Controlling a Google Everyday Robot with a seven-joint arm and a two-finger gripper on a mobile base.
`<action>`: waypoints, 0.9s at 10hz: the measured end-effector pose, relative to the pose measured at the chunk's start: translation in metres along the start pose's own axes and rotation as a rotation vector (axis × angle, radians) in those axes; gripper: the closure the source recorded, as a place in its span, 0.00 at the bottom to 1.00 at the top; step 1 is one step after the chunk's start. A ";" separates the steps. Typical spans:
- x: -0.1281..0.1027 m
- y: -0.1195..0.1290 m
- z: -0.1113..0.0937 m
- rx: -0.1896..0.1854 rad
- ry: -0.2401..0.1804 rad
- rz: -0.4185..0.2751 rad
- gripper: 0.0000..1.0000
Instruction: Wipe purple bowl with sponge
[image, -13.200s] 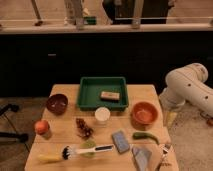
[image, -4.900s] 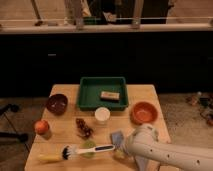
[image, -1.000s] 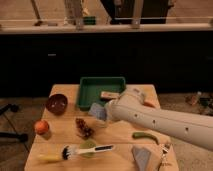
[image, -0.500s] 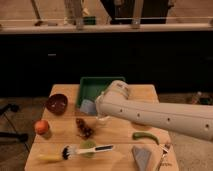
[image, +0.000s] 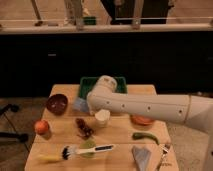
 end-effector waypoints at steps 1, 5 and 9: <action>-0.006 -0.005 0.006 -0.005 -0.003 -0.008 1.00; -0.020 -0.026 0.030 -0.027 -0.004 -0.028 1.00; -0.018 -0.026 0.030 -0.027 -0.003 -0.025 1.00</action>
